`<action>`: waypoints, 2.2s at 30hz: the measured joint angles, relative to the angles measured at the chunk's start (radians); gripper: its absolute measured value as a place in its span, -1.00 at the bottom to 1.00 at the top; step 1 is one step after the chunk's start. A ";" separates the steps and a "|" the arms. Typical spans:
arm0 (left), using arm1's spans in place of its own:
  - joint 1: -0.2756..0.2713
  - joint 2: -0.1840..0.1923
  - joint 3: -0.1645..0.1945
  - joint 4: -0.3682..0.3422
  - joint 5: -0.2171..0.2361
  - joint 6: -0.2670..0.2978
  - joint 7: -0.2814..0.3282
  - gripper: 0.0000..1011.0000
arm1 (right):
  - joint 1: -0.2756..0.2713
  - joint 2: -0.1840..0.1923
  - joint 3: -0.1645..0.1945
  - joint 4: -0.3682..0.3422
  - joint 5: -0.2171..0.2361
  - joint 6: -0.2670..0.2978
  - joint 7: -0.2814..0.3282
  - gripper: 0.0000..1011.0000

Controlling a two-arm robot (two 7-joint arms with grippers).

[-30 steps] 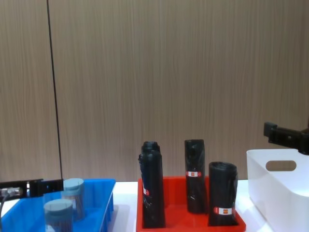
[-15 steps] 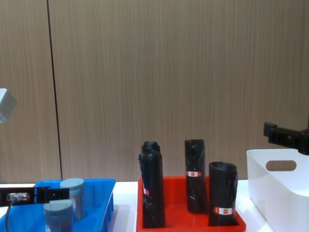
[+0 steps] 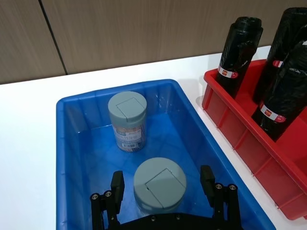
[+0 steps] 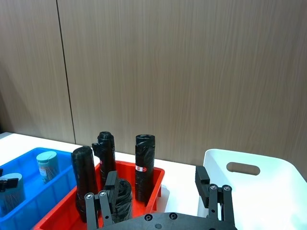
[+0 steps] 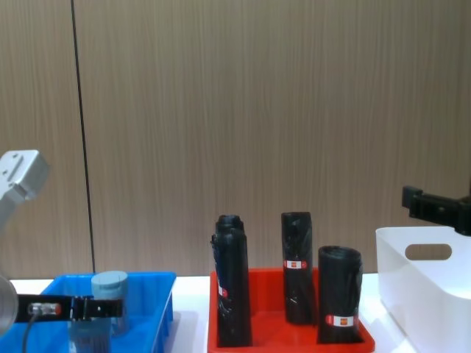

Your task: Pick the cotton swabs from the blue box and place them into the white box.

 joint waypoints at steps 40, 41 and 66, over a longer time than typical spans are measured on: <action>-0.067 -0.028 0.019 0.098 0.112 0.016 -0.082 0.33 | 0.000 0.000 0.000 0.000 0.000 0.000 0.000 0.98; -0.066 -0.027 0.018 0.094 0.113 0.017 -0.080 0.33 | 0.000 0.000 0.000 0.000 0.000 0.000 0.000 0.98; -0.043 0.012 -0.024 -0.113 0.091 -0.025 -0.086 0.33 | 0.000 0.000 0.000 0.000 0.000 0.000 0.000 0.98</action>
